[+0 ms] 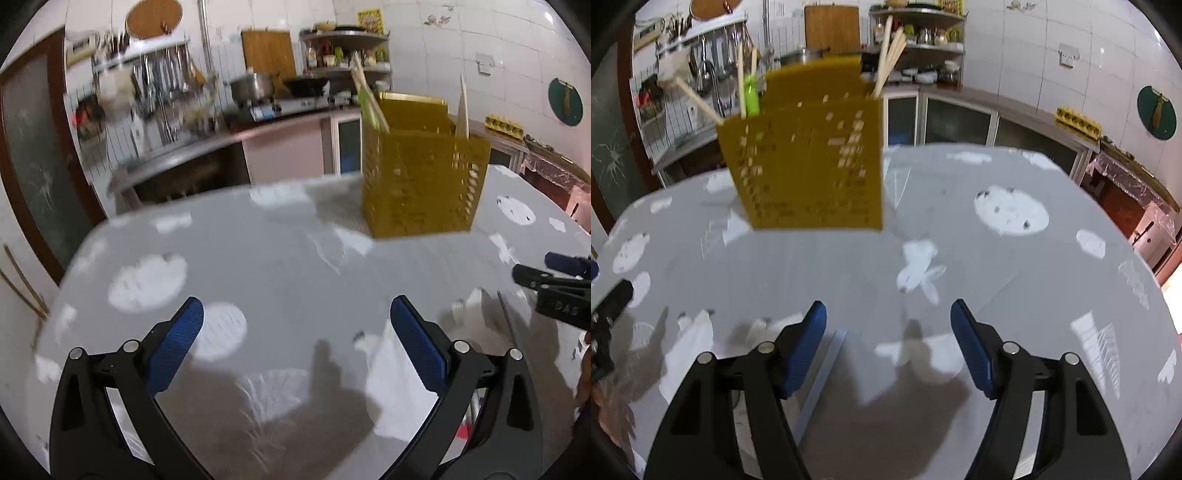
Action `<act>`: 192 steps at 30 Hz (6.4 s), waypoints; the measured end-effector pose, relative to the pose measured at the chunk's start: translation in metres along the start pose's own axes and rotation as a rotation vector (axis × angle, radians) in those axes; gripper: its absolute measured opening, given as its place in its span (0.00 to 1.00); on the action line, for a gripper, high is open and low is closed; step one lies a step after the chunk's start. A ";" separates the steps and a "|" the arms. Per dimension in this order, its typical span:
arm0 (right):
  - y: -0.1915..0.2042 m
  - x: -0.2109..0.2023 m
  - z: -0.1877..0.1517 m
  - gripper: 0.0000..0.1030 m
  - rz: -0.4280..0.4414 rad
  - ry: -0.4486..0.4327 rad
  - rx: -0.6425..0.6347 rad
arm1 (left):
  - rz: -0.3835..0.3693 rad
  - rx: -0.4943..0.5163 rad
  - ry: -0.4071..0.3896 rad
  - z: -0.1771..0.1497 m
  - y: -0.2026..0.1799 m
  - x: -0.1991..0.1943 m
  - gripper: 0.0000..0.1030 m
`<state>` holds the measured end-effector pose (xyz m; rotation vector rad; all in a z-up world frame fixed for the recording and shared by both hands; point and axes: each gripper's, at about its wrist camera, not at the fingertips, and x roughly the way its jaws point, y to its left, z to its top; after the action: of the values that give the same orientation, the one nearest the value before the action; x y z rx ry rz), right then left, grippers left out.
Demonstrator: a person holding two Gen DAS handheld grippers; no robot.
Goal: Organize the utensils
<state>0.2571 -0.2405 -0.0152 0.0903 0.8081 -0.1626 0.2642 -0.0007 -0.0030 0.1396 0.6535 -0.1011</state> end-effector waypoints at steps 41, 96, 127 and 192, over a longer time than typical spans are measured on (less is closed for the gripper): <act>-0.064 0.008 -0.022 0.07 0.035 0.094 0.022 | -0.161 0.011 0.269 -0.030 -0.107 0.024 0.65; -0.053 -0.100 0.032 0.07 0.102 -0.504 0.053 | -0.115 -0.074 -0.256 0.036 -0.035 -0.065 0.34; -0.038 -0.088 0.208 0.07 0.195 -0.710 0.208 | -0.096 -0.035 -0.554 0.228 -0.083 -0.037 0.34; -0.058 -0.151 -0.097 0.96 0.099 -0.528 -0.027 | 0.009 -0.130 -0.355 -0.079 -0.039 -0.140 0.95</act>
<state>0.0750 -0.2675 0.0263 0.0578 0.2784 -0.0752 0.1006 -0.0196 0.0167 -0.0020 0.3038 -0.0720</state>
